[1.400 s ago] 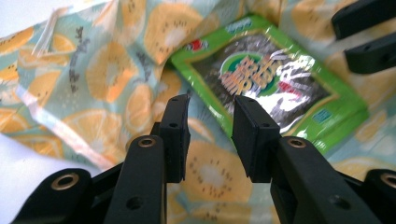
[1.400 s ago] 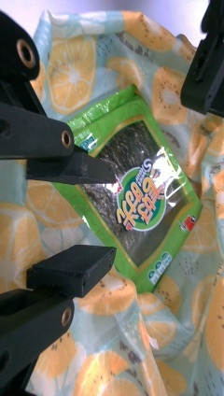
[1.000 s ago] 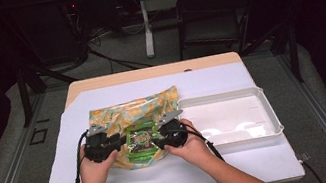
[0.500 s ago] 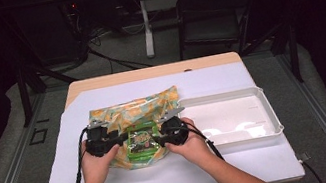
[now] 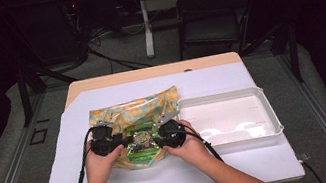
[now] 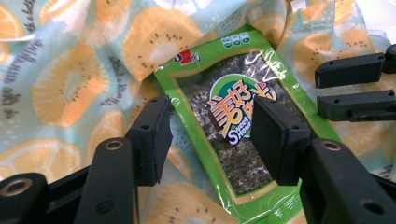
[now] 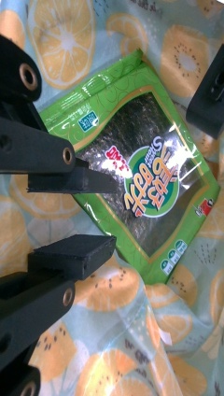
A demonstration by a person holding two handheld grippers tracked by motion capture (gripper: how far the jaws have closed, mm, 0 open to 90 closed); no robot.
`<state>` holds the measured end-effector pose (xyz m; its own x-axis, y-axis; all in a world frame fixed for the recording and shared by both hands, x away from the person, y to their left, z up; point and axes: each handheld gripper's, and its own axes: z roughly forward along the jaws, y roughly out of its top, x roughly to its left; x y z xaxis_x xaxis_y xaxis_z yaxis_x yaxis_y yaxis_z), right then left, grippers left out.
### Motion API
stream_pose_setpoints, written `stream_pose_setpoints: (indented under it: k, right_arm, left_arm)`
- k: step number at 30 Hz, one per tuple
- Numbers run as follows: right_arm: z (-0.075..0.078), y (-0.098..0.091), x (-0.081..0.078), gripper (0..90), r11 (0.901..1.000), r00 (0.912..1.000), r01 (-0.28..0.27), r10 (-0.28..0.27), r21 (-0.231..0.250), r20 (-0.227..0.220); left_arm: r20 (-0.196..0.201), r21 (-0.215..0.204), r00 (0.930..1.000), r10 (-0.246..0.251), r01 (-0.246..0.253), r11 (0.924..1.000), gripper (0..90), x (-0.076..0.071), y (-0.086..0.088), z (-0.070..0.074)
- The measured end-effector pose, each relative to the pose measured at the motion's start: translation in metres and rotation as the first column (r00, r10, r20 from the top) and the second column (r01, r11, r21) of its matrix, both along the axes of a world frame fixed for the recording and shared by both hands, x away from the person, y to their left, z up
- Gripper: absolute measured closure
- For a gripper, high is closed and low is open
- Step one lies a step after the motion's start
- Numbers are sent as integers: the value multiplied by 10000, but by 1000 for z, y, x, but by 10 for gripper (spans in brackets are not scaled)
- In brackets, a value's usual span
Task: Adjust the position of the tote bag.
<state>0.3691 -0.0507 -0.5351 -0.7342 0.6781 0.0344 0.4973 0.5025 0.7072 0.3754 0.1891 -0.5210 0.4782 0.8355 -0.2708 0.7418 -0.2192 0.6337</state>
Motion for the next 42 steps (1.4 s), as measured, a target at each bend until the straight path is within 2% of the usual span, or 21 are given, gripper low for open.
stream_pose_setpoints:
  k: [5,12,14,16,20,29,35,39,42]
  right_arm:
    - [-2,0,0,687,9999,9999,-86,85,-82,-62]
    - [-3,0,1,703,9999,9998,-101,99,-92,-178]
    - [-3,0,1,706,9999,9997,-104,102,-93,-202]
    - [-3,0,1,712,9999,9998,-95,93,-101,-187]
    - [-4,1,0,720,10000,9999,-55,54,-64,-147]
    - [-4,1,-1,726,9998,9998,-145,143,-163,-118]
    - [-4,1,-1,726,9998,9999,-123,121,-125,-119]
    - [-4,1,-1,726,9998,9999,-122,120,-142,-115]
    - [-5,1,-1,723,9997,9996,-167,164,-155,-216]
  left_arm:
    - [-364,-75,9993,-28,26,10000,466,2,-1,-3]
    - [-683,-220,9977,-33,18,9998,455,6,-3,-8]
    - [-830,-251,9965,58,-79,9997,450,7,-4,-10]
    - [-1027,-105,9947,97,-109,9999,434,9,-6,-13]
    - [-1230,-220,9924,28,-56,9997,434,10,-8,-17]
    - [-1506,-313,9885,-143,97,9995,424,13,-12,-23]
    - [-1626,-555,9867,-41,-50,9984,416,13,-13,-24]
    - [-1570,-521,9875,-145,63,9986,419,12,-12,-22]
    - [-1497,-649,9885,-213,116,9978,427,11,-12,-19]
